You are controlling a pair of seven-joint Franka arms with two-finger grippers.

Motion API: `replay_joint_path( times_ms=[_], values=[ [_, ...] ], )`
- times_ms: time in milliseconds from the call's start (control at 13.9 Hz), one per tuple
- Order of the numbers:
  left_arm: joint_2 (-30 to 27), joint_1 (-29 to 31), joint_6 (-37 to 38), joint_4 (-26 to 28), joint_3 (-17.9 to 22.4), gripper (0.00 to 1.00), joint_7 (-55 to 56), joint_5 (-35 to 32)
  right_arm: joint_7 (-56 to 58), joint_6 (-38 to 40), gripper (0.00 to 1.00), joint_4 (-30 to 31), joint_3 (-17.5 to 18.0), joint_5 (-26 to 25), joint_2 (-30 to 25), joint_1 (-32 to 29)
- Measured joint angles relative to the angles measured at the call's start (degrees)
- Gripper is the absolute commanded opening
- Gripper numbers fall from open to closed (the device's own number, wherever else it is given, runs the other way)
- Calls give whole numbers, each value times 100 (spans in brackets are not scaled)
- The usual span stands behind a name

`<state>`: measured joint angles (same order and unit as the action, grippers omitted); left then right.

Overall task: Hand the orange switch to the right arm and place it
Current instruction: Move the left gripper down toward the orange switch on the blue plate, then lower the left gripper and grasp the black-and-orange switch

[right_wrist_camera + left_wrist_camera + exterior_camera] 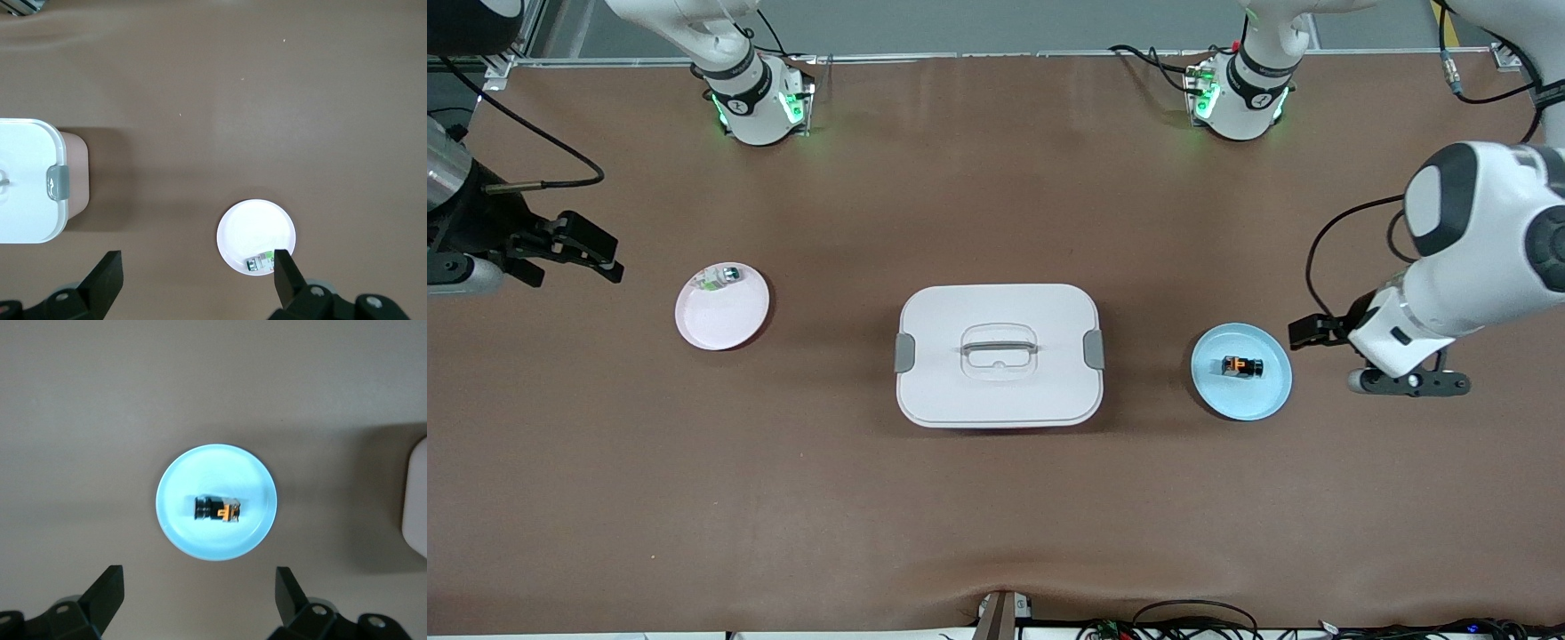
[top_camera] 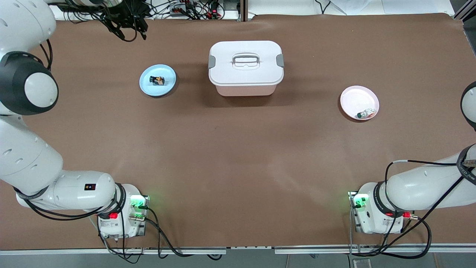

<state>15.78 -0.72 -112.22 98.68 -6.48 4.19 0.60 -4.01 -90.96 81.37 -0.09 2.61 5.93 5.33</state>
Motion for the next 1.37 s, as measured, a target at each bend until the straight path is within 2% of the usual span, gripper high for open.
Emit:
replay_joint_path(
  times_ms=[289, 577, 1010, 1371],
  values=[
    [53, -215, -943, 812, -4, 100, 323, -371, 0, 251, 100, 2, -29, -12, 0, 0],
    [270, -270, -1651, 1329, -3, 100, 467, -652, 0, 319, 100, 2, -71, -22, 0, -20],
    [753, -271, -2300, 1536, -3, 100, 478, -691, 1, 521, 100, -9, -58, -22, -34, -18],
    [926, -236, -2525, 1631, 1, 100, 487, -854, -3, 610, 100, -10, -58, -22, -74, -18]
  ],
)
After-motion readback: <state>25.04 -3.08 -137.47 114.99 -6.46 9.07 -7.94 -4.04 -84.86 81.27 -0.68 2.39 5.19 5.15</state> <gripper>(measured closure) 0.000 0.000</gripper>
